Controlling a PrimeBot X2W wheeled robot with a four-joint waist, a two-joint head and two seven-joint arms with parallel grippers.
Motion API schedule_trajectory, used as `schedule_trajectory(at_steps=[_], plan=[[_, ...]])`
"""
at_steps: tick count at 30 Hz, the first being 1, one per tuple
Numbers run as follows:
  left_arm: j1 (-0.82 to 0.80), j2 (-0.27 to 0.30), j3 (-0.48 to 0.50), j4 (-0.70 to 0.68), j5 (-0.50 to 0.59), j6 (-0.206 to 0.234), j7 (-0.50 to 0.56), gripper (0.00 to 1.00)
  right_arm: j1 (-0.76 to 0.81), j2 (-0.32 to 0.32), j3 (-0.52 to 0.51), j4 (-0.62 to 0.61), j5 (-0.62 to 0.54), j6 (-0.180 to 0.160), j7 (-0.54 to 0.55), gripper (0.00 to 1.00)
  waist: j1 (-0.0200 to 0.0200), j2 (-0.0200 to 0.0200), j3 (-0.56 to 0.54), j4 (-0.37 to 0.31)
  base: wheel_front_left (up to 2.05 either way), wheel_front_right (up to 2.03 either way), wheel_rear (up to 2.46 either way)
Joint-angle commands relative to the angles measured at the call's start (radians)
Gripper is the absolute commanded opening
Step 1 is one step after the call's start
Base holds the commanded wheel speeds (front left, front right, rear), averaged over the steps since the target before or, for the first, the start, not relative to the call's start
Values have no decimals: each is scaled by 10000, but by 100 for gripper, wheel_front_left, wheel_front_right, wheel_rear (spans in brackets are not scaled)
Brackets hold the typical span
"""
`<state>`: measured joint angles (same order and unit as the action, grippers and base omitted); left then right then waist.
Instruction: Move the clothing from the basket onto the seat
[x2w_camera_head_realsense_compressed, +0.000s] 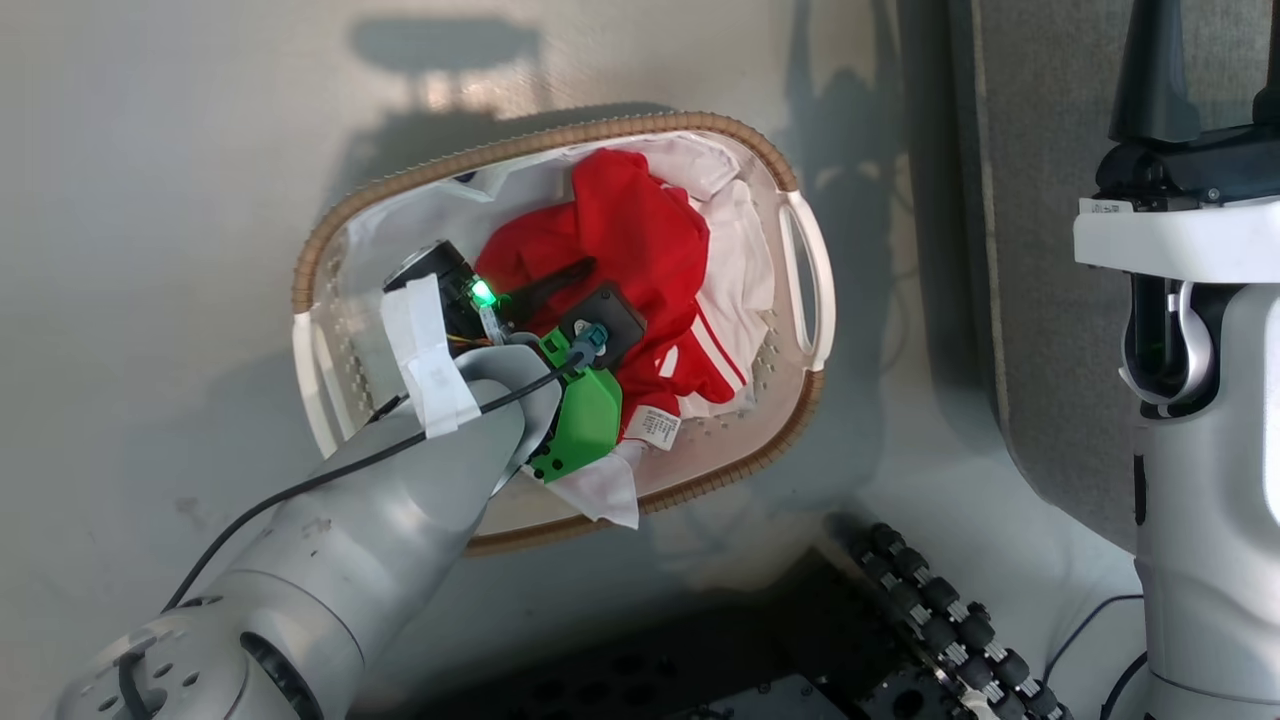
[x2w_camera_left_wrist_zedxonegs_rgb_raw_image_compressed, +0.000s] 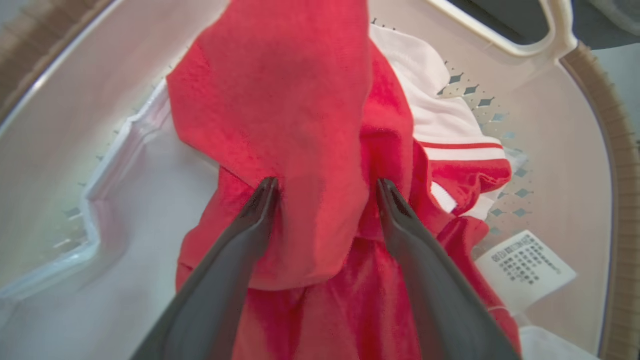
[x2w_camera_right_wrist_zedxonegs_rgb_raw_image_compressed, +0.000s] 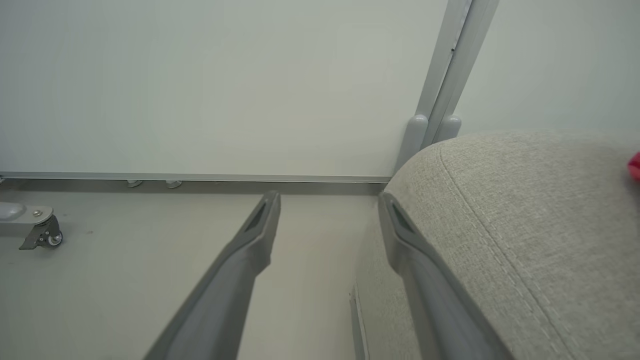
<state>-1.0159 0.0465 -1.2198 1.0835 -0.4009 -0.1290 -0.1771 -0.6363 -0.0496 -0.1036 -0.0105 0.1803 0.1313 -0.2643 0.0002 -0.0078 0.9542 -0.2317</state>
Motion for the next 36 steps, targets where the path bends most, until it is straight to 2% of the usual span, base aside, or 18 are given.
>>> schedule_trajectory(at_steps=[1,2,3,4,12,21,30,36], plan=[[-195,73,-46,7,-147,-25,-72,73,-82,-17,41,-26,52,-10,-2,100,-2,78,216,-198,0,0,0],[-220,72,-69,-6,-193,-25,-98,38,-72,-17,50,-14,43,-10,-2,100,-2,78,215,-189,0,0,0],[-237,72,-111,-35,-263,-25,-142,15,-53,-17,57,3,25,-10,-2,100,-2,78,201,-173,0,0,0],[-226,70,-149,-59,-317,-25,-184,0,-41,-19,60,22,-1,-10,-2,100,-2,78,178,-153,0,0,0],[90,64,-349,-351,-663,-25,-646,0,18,-19,291,208,-421,-10,-2,100,-2,78,-440,183,0,0,0],[645,85,-509,-873,-503,-26,-896,0,807,-24,432,674,-1073,-10,-2,100,-2,78,-2137,896,0,0,0],[922,699,-344,-2292,-249,1,-886,0,1736,-27,432,1232,-1549,-10,-2,100,-2,78,-4321,1635,0,0,0],[955,1341,-137,-3300,-190,150,-887,0,2433,-28,597,1654,-1634,-10,-2,100,-2,78,-5860,1887,0,0,0]])
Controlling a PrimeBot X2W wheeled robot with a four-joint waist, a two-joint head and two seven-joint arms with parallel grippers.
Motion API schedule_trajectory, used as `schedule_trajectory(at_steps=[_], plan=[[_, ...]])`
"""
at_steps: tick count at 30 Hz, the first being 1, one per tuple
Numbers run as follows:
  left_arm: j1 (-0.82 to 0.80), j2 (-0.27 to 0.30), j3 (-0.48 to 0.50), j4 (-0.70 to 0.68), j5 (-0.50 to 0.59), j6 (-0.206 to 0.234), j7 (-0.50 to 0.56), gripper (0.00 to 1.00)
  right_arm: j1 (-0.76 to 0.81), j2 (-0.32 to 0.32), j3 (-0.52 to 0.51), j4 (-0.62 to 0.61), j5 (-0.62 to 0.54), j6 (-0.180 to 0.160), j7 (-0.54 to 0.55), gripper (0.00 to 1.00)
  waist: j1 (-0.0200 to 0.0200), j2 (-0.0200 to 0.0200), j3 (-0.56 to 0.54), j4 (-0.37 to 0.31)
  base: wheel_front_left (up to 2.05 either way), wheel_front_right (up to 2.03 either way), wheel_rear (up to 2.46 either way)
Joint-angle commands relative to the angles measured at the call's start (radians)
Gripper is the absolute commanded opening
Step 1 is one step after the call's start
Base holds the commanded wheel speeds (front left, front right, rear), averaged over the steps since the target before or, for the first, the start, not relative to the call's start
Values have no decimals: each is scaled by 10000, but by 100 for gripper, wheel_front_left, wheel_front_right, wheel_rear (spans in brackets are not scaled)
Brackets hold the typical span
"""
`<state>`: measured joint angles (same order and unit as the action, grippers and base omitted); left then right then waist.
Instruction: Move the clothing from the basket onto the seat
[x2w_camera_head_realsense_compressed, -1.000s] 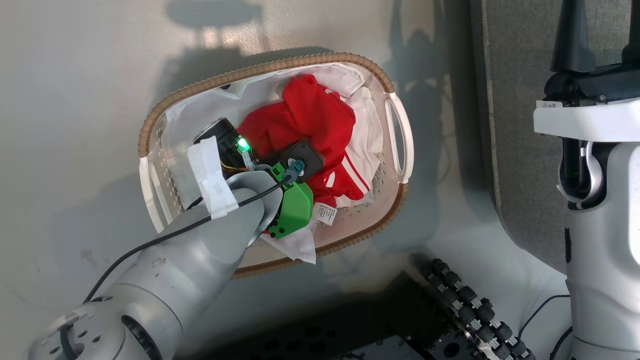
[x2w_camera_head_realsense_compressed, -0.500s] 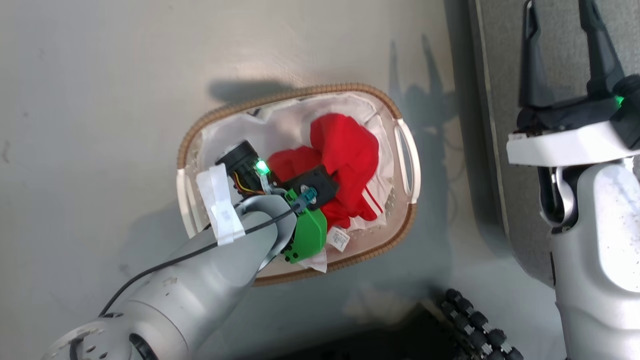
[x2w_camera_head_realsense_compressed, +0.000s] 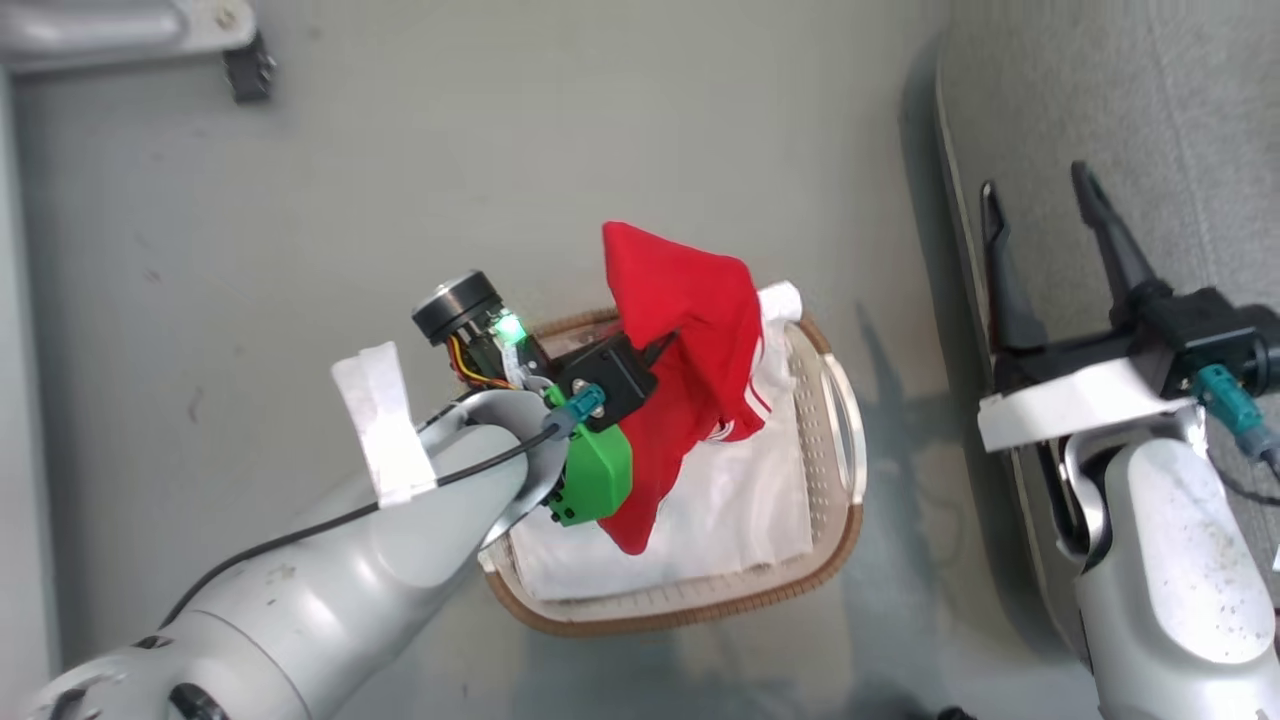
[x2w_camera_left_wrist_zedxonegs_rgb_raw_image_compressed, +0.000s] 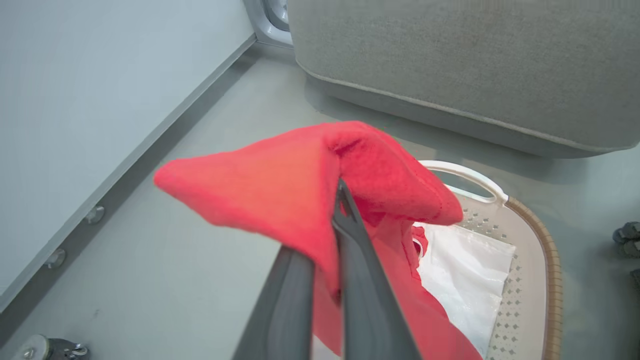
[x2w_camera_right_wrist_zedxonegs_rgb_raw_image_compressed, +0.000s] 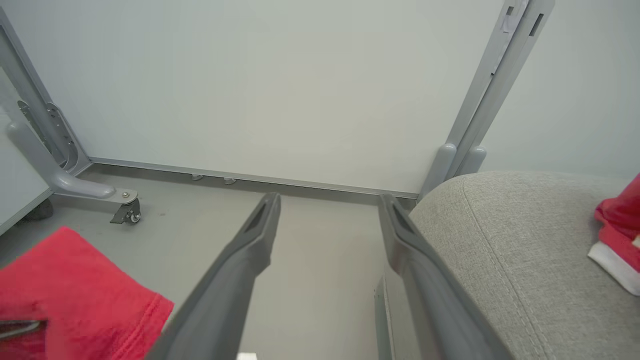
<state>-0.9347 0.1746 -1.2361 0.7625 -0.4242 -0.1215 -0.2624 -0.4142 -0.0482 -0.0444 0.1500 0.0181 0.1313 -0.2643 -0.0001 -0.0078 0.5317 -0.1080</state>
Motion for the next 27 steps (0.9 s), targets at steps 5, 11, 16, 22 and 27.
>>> schedule_trajectory(at_steps=[5,11,16,22,27], plan=[[50,618,204,-1018,-176,131,153,0,721,-39,168,329,-51,-10,-2,100,1,78,-2696,699,0,0,0],[-434,1597,622,-2394,-442,318,778,0,1046,-37,509,465,-96,-10,-2,100,1,78,-3521,618,0,0,0],[-946,2361,1069,-3529,-603,591,1397,0,1118,-40,1000,360,-92,-10,-2,100,1,78,-3924,561,0,0,0],[-1550,2830,1591,-4463,-877,876,1920,0,1135,-37,1557,438,-71,-11,-2,100,1,78,-4275,563,0,0,0],[-2047,2881,1918,-4562,-990,1065,2181,0,1015,-39,2136,553,19,-11,-2,100,1,78,-4410,559,0,0,0]])
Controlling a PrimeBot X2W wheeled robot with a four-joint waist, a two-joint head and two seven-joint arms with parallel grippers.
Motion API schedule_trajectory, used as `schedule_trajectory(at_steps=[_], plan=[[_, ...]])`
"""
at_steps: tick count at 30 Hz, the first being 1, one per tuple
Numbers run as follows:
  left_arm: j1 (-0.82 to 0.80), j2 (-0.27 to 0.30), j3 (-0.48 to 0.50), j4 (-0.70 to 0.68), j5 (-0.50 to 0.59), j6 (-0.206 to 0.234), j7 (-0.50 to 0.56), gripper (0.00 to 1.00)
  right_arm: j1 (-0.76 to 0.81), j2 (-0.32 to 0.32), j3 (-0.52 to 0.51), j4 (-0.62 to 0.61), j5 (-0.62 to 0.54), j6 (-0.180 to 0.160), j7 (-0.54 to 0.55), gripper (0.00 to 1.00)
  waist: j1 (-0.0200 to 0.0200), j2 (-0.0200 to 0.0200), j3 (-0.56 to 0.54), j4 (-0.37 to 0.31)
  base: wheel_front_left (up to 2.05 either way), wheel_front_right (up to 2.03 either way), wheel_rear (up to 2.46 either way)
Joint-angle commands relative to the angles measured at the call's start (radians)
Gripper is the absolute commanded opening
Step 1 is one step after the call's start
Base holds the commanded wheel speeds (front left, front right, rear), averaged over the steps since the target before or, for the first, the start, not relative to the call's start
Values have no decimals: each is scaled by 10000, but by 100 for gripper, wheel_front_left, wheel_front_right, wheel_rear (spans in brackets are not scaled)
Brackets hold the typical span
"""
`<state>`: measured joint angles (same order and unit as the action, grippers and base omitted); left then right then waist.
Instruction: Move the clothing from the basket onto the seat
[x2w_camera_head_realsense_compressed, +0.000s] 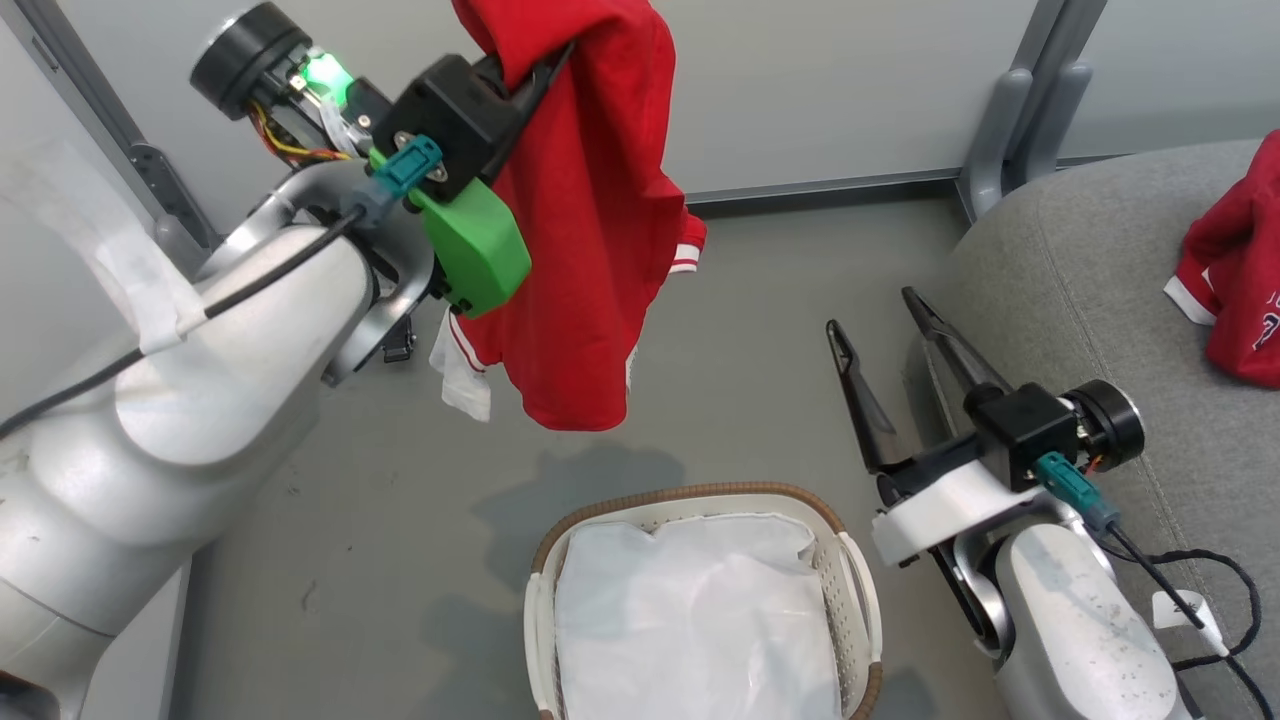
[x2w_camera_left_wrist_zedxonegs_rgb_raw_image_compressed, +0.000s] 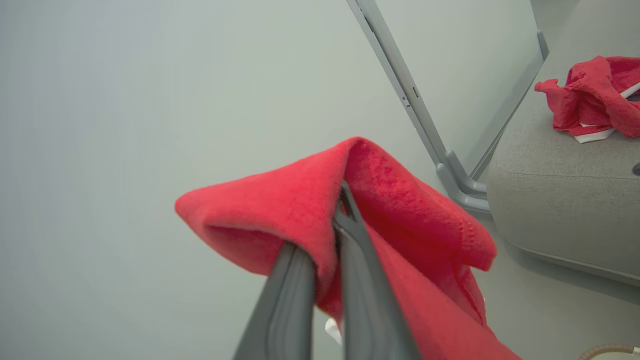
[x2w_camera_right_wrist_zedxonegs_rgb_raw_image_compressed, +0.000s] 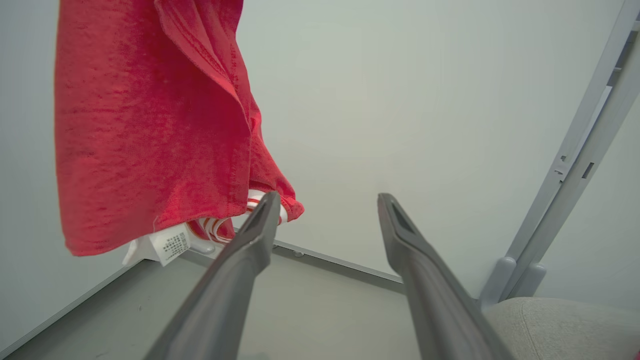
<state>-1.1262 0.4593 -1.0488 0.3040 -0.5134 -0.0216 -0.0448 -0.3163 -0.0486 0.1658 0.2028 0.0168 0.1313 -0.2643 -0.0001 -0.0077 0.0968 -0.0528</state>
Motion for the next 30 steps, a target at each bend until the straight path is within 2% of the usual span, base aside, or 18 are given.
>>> schedule_trajectory(at_steps=[1,10,18,30], plan=[[-250,4,110,60,-128,77,59,0,-3,-33,202,52,79,-11,-2,100,1,77,-73,0,0,0,0],[-1140,-337,387,227,-125,188,181,0,-57,-35,1722,387,344,-11,-2,100,1,77,-160,-45,0,0,0],[-1650,-743,283,114,-62,159,421,0,-222,-33,2644,620,520,-11,-2,100,1,77,-278,85,0,0,0],[-1855,-1173,203,108,-224,231,554,0,-1041,-36,2870,-394,845,-11,-2,100,1,77,-225,220,0,0,0]])
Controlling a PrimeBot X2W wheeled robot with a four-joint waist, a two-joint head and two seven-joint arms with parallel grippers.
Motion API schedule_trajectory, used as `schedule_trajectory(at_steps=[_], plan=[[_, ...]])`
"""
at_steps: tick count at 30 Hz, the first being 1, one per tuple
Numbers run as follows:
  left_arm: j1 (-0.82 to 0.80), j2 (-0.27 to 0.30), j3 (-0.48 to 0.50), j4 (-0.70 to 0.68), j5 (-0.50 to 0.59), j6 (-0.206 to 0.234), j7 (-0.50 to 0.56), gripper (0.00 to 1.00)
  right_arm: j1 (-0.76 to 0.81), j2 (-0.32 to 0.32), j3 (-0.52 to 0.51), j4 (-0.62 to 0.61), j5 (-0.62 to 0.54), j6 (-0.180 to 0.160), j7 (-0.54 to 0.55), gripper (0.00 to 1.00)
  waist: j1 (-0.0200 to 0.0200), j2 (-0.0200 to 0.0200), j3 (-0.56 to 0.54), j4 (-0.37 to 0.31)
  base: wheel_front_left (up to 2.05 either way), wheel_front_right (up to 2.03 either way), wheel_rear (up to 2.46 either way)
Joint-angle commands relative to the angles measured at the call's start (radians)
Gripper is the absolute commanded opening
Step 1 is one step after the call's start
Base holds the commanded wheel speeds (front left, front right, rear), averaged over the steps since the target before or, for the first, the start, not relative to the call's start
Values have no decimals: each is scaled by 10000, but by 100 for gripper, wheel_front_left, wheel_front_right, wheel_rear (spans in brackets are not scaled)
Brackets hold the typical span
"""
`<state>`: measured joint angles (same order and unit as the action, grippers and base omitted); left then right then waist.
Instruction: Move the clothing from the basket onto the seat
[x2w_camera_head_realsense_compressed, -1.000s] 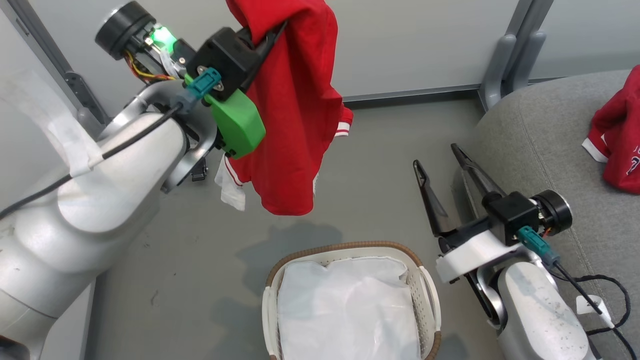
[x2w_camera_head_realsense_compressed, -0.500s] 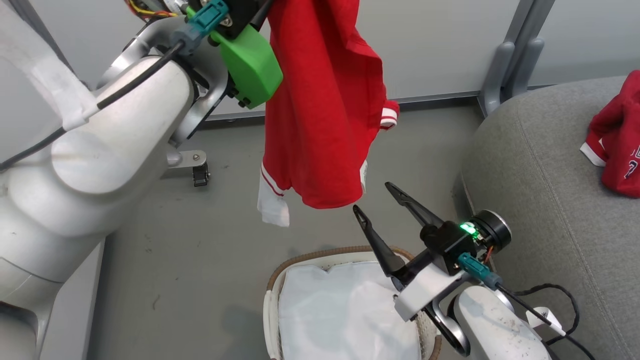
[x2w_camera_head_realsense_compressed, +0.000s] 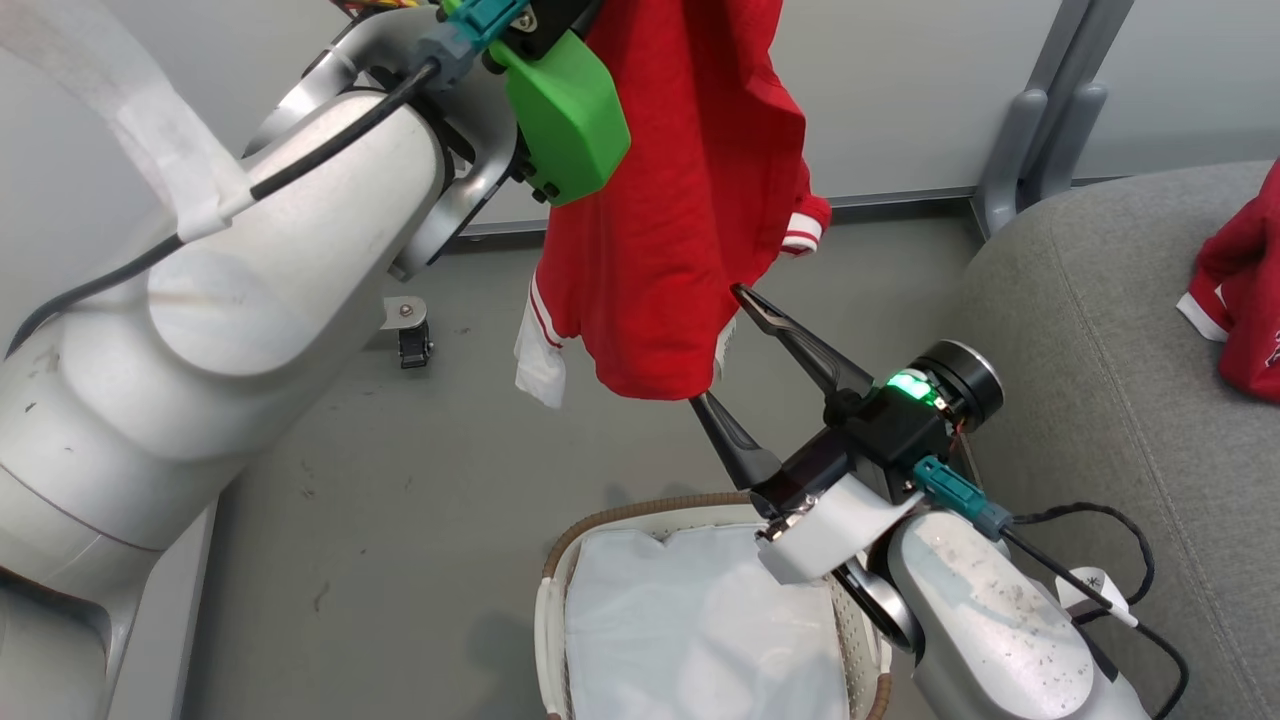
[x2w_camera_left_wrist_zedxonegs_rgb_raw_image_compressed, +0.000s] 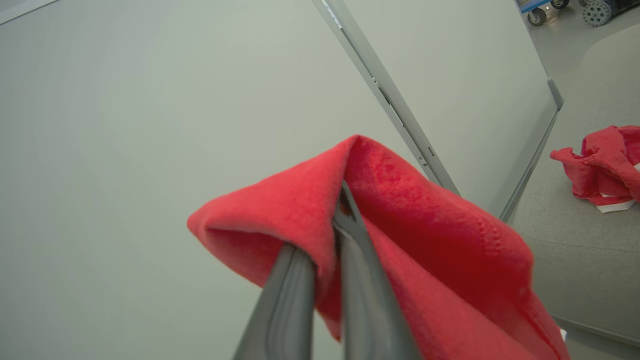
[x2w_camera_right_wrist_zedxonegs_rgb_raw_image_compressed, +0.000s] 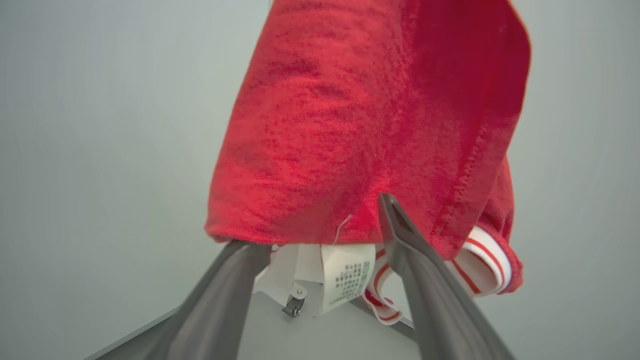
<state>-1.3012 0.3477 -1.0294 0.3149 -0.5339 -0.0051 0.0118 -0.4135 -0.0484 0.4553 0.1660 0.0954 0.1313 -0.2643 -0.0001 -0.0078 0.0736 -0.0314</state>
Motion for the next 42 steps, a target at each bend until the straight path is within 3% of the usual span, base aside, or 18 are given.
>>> schedule_trajectory(at_steps=[1,13,14,16,29,30,31,34,35,36,42], plan=[[-91,-67,-2,1,-22,68,-8,0,-124,-38,-49,-76,68,-11,-2,100,1,78,15,15,0,0,0],[141,-222,-146,-4,-174,118,-46,0,-1156,-37,-70,-179,19,-11,-2,97,1,78,182,161,0,0,0],[195,-247,-156,2,-191,129,-61,0,-1251,-37,-76,-143,44,-11,-2,29,1,78,202,172,0,0,0],[307,-244,-149,18,-284,163,-124,0,-1381,-37,-92,-95,62,-11,-2,0,1,78,242,191,0,0,0],[2283,-233,-71,474,-1091,443,-1325,0,-1585,-37,-780,-114,-58,-11,-2,0,1,78,518,203,0,0,0],[2479,-279,-31,549,-1218,451,-1458,7,-1580,-37,-874,-116,-67,-11,-2,0,1,78,526,207,0,0,0],[2752,-334,19,667,-1374,454,-1617,29,-1561,-37,-1005,-81,-101,-11,-2,0,1,78,537,213,0,0,0],[3370,-458,115,957,-1781,333,-2000,58,-1522,-35,-1338,32,-186,-11,-2,0,1,78,560,224,0,0,0],[3548,-502,124,1020,-1856,308,-2133,85,-1519,-35,-1460,62,-224,-11,-2,0,1,78,582,229,0,0,0],[3688,-525,144,1074,-1894,278,-2236,100,-1509,-35,-1556,79,-260,-11,-2,0,1,78,593,231,0,0,0],[4585,-581,258,1314,-1927,352,-2659,100,-1349,-35,-2092,143,-479,-11,-2,0,1,78,656,247,0,0,0]])
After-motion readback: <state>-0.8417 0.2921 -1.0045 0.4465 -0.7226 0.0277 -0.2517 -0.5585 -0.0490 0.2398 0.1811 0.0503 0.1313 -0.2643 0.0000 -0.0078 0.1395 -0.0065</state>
